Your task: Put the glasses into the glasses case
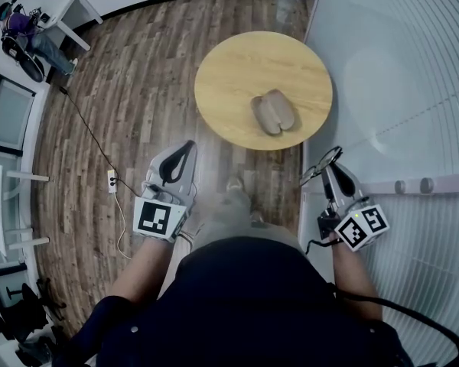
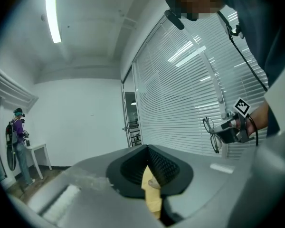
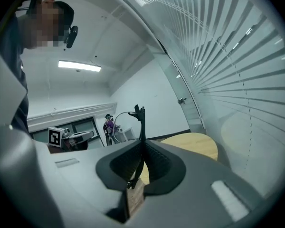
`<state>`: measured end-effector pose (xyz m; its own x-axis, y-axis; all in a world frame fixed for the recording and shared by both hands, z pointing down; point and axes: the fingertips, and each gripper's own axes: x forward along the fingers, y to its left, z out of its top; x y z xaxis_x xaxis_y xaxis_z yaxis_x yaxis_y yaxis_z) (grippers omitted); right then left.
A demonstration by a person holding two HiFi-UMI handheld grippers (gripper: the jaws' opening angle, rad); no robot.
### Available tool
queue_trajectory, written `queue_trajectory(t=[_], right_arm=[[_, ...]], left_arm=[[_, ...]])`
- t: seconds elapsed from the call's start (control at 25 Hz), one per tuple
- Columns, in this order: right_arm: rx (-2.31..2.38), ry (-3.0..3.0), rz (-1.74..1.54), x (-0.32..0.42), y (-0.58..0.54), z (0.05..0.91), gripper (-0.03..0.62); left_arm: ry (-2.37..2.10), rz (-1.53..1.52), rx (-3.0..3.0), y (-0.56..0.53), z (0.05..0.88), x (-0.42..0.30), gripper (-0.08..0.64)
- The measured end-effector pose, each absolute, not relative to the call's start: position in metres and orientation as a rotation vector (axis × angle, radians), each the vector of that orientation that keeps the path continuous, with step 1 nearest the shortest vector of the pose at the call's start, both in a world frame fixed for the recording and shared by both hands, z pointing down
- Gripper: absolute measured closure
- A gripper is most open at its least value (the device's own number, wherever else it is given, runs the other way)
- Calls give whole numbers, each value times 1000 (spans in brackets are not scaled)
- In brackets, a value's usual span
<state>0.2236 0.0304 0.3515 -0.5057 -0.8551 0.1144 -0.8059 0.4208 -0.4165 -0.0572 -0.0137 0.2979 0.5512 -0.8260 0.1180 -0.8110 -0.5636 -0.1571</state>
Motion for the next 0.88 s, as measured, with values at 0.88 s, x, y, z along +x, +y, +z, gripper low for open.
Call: queue_trajectory(t=[0.88], right_arm=[[-1689,2513,-700,190,-127,358,565]], left_arm=[[1234,-188,-2805,-224,310,-54,554]])
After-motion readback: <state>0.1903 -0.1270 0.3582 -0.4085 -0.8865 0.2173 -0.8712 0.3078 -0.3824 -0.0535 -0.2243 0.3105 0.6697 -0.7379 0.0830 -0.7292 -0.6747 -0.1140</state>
